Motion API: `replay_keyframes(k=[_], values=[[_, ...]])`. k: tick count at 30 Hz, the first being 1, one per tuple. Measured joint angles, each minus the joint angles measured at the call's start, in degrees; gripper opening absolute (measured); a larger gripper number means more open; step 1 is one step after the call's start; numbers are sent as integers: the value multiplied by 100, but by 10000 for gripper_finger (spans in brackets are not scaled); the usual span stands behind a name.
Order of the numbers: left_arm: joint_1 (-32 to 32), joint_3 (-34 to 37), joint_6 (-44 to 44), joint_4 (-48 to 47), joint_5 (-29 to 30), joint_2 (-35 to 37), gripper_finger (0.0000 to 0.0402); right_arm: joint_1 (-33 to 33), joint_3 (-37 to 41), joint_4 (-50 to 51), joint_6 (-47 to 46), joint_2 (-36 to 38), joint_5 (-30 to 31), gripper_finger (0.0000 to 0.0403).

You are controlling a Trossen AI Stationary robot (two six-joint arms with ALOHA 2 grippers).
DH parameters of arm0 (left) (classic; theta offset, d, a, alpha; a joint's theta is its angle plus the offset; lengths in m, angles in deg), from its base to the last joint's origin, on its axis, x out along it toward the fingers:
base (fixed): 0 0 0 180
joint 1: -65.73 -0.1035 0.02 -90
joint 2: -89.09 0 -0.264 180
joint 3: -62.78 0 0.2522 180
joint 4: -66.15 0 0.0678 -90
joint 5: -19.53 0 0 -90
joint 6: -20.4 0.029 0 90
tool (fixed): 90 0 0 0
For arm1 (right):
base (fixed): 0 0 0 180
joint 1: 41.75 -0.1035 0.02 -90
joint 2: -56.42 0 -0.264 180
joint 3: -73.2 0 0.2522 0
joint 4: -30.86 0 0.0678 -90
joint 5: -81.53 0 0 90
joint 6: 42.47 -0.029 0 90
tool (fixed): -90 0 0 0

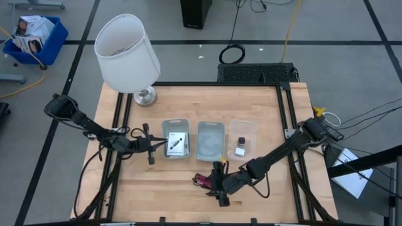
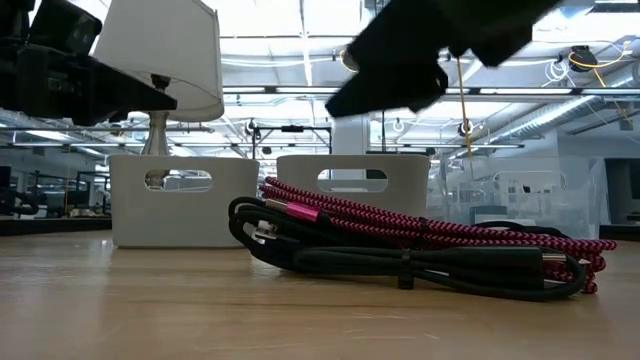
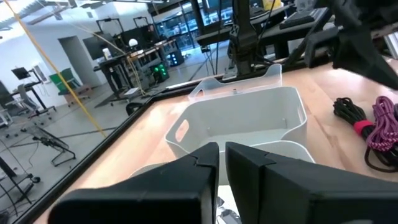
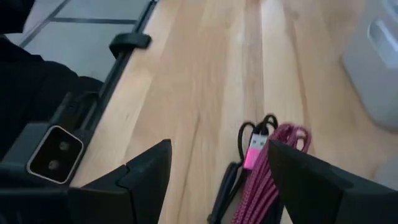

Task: Pick and place items into bin
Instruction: Put the pink charger cable into the right gray bin

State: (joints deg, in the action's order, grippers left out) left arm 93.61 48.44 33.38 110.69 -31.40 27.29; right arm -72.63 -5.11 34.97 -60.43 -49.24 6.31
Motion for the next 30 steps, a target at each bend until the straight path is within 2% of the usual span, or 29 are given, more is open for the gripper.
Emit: replay_keyframes(k=[10,17,24,30], values=[[0,0,71,0,0,0,37,-71,0,205,-394,-402,29,258],[0,0,82,0,0,0,37,-72,0,509,-596,-474,324,258],[0,0,79,-2,0,0,37,-73,0,531,-712,-505,461,258],[0,0,73,-2,0,0,37,-67,0,425,-694,-827,481,250]])
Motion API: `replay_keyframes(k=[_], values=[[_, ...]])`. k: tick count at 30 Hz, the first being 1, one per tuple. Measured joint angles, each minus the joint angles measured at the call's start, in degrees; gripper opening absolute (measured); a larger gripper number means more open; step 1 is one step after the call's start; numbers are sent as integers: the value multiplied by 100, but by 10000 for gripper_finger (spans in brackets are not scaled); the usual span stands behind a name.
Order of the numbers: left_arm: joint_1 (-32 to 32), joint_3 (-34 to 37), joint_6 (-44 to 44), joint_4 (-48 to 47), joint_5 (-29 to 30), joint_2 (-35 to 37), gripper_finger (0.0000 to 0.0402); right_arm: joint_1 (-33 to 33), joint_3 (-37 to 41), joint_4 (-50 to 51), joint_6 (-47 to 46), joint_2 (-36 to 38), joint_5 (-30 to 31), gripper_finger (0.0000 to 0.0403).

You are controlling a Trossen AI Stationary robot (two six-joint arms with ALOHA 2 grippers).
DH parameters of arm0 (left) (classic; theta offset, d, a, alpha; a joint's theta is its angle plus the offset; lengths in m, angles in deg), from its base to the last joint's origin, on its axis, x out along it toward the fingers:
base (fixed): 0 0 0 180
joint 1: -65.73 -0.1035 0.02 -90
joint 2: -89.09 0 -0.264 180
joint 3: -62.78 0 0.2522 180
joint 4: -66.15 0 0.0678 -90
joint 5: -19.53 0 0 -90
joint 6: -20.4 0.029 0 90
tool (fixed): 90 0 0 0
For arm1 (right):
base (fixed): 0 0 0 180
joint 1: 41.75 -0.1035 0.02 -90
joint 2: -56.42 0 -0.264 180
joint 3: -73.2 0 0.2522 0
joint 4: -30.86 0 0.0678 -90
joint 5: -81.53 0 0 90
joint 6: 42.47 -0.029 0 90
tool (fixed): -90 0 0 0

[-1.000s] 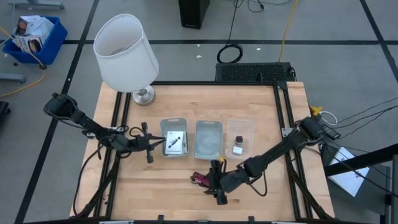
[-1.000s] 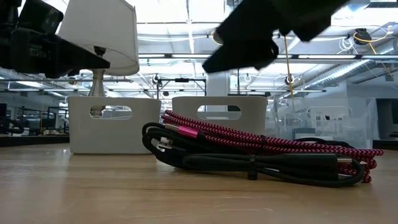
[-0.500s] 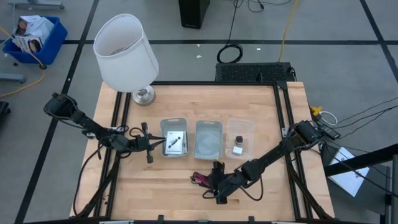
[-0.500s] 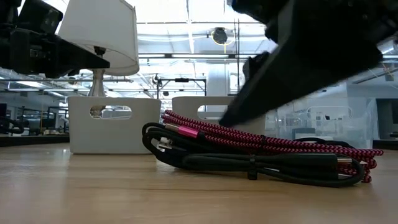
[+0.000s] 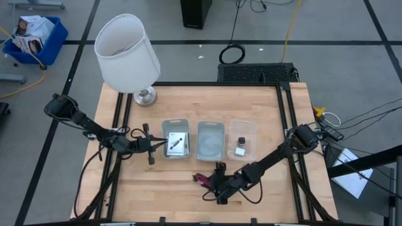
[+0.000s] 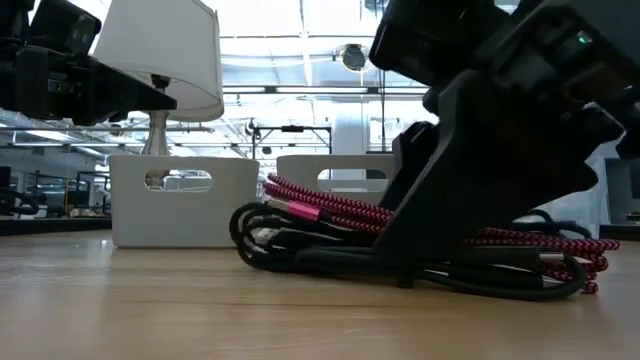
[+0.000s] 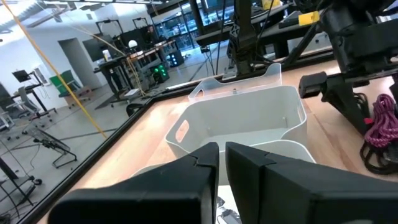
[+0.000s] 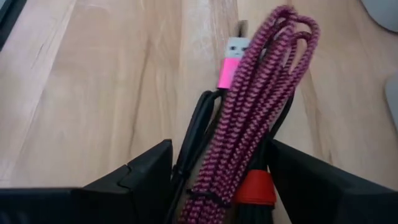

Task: Pick and place items into bin
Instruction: Put the pink charger cable into the right gray bin

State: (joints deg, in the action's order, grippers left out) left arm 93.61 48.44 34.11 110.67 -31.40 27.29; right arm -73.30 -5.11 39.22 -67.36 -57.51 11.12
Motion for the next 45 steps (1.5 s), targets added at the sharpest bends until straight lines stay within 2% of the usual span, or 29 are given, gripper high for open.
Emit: replay_keyframes(k=[11,15,22,28,37,45], values=[[1,0,-8,-2,0,0,37,35,0,-35,-8,63,-28,182],[0,0,-6,-4,0,0,37,35,0,-42,7,65,-24,133],[1,0,-34,-4,-1,0,37,41,0,-43,58,120,-17,19],[2,0,-38,-31,-4,0,37,41,-7,-20,202,526,-22,25],[2,0,-26,-27,-5,0,37,32,-11,-56,816,1337,-5,12],[2,0,-25,-24,-7,0,37,451,-22,350,2302,2593,-42,13]])
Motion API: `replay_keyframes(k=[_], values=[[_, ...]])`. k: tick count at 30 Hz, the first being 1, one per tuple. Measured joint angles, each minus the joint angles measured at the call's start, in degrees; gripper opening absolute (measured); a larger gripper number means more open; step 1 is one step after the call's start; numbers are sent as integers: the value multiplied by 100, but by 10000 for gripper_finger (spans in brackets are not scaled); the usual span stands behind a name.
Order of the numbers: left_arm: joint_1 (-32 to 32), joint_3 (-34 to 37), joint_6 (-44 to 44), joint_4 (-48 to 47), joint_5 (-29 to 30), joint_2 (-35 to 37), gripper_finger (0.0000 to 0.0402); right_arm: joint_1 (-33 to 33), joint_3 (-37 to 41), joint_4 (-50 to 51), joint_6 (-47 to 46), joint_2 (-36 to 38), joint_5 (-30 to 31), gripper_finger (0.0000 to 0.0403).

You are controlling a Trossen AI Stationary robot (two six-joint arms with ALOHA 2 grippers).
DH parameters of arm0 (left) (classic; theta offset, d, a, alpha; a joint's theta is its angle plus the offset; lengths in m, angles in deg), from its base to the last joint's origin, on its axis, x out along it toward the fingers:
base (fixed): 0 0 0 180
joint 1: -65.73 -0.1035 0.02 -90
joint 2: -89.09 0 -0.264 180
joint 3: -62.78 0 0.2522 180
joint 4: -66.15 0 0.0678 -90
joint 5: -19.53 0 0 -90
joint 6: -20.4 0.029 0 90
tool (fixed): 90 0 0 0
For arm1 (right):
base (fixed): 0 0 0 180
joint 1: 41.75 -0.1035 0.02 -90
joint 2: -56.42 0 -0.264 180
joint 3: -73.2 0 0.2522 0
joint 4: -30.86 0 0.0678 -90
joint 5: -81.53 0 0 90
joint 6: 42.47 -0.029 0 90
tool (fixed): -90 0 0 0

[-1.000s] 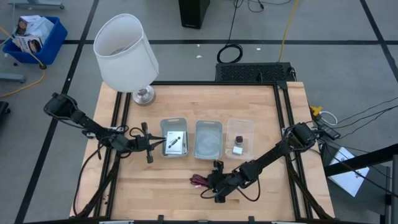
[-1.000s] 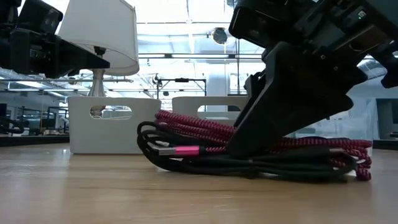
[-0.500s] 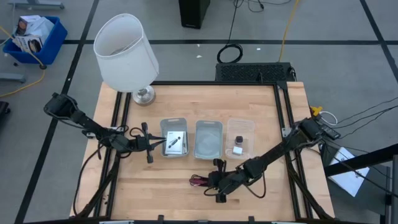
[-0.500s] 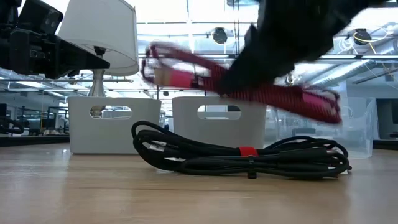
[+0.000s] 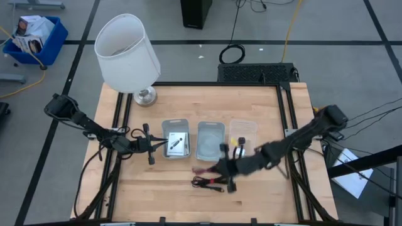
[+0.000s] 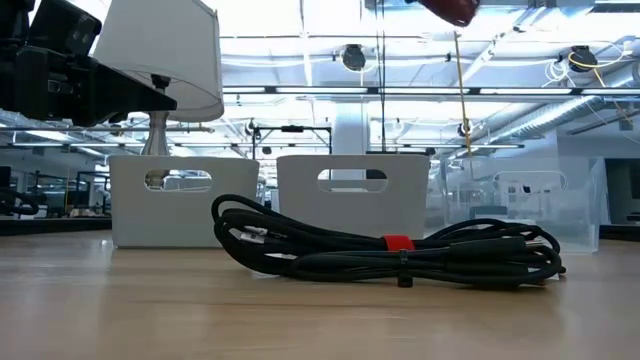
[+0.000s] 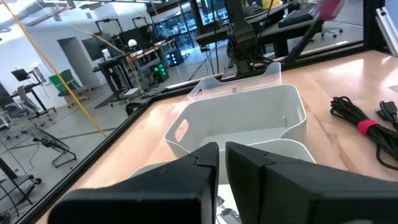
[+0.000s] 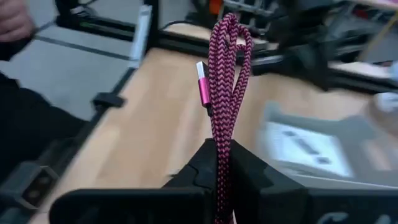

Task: Pick and place items into bin
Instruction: Put the pink charger cable into the right gray bin

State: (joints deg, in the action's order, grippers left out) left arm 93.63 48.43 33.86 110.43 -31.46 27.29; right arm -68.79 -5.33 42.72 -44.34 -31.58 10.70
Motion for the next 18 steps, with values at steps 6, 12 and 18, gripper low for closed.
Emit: replay_keyframes(k=[6,12,18], values=[[0,-2,65,2,0,0,37,921,-2,1083,837,602,-847,13],[-2,-2,127,-17,0,0,37,1845,-293,2213,1422,508,-1475,12],[-135,-2,194,-99,0,0,37,2200,-1201,3473,2163,32,-1522,12]])
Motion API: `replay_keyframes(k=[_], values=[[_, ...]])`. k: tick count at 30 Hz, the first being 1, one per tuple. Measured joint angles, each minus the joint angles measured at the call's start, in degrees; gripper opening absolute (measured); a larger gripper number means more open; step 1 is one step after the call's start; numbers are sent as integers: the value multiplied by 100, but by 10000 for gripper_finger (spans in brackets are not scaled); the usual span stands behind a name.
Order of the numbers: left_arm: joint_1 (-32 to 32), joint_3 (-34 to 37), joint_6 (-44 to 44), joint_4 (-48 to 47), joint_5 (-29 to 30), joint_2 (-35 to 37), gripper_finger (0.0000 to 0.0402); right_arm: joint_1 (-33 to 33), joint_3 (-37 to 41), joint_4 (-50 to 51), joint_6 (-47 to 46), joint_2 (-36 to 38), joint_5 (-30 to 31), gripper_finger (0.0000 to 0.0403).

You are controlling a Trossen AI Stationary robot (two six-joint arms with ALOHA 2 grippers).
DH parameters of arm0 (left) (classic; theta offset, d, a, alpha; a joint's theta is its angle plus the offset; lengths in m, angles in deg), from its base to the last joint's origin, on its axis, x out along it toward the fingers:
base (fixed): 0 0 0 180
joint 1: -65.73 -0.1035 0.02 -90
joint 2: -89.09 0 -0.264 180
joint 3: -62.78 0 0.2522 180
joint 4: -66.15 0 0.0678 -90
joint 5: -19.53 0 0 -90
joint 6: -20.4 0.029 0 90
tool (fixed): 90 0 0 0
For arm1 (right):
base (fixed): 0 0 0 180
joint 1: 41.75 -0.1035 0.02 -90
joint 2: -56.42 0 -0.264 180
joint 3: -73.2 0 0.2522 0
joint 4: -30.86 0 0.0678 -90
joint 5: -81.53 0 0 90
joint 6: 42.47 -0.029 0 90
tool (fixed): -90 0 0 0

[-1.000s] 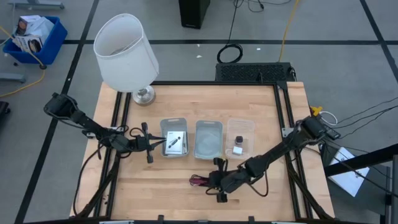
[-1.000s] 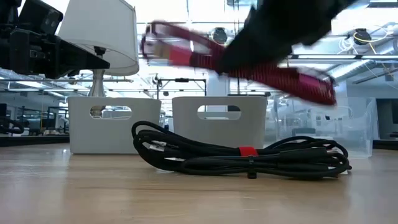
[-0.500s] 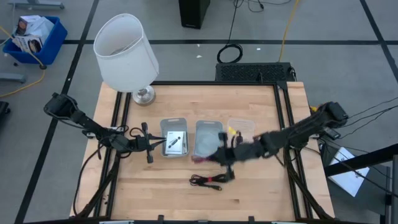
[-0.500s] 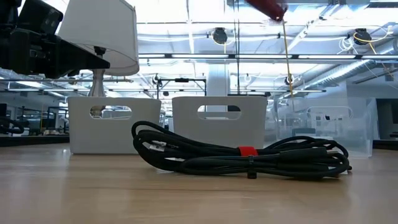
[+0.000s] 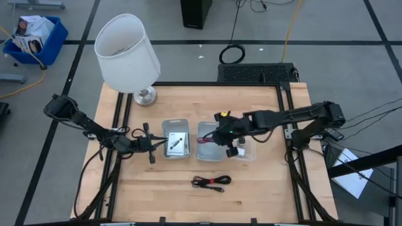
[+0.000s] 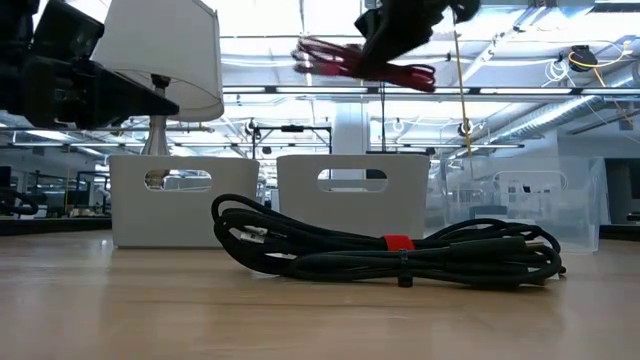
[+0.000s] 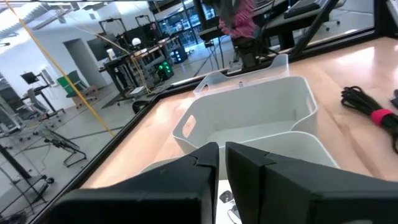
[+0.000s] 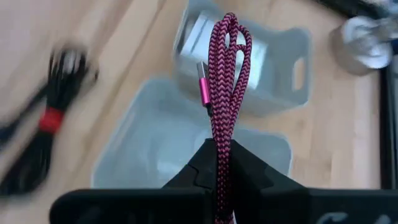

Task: Pick and place items into bin
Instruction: Put the pink charger cable into the right gray bin

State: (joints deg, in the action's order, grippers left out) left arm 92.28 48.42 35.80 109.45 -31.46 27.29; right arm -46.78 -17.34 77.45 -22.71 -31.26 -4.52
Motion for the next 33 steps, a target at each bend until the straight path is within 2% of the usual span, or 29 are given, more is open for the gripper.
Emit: replay_keyframes(k=[6,9,15,18,21,27,33], values=[[-187,0,-26,-4,-2,0,37,371,-985,1291,1141,-622,33,12],[-245,0,-33,-4,-2,0,37,518,-1361,1582,1850,-984,1,12],[-383,0,-37,-27,-4,0,37,627,-1647,1914,3291,-1636,-83,12],[-419,0,-51,-40,-4,0,37,623,-1647,2115,3755,-1809,352,12],[-419,0,-98,-61,-4,0,37,620,-1647,2189,3999,-1924,451,12],[-419,0,-284,-388,-14,0,37,557,-1647,1987,4243,-2168,120,12],[-419,0,-393,-417,-15,0,37,494,-1613,1516,4060,-2328,-452,12]])
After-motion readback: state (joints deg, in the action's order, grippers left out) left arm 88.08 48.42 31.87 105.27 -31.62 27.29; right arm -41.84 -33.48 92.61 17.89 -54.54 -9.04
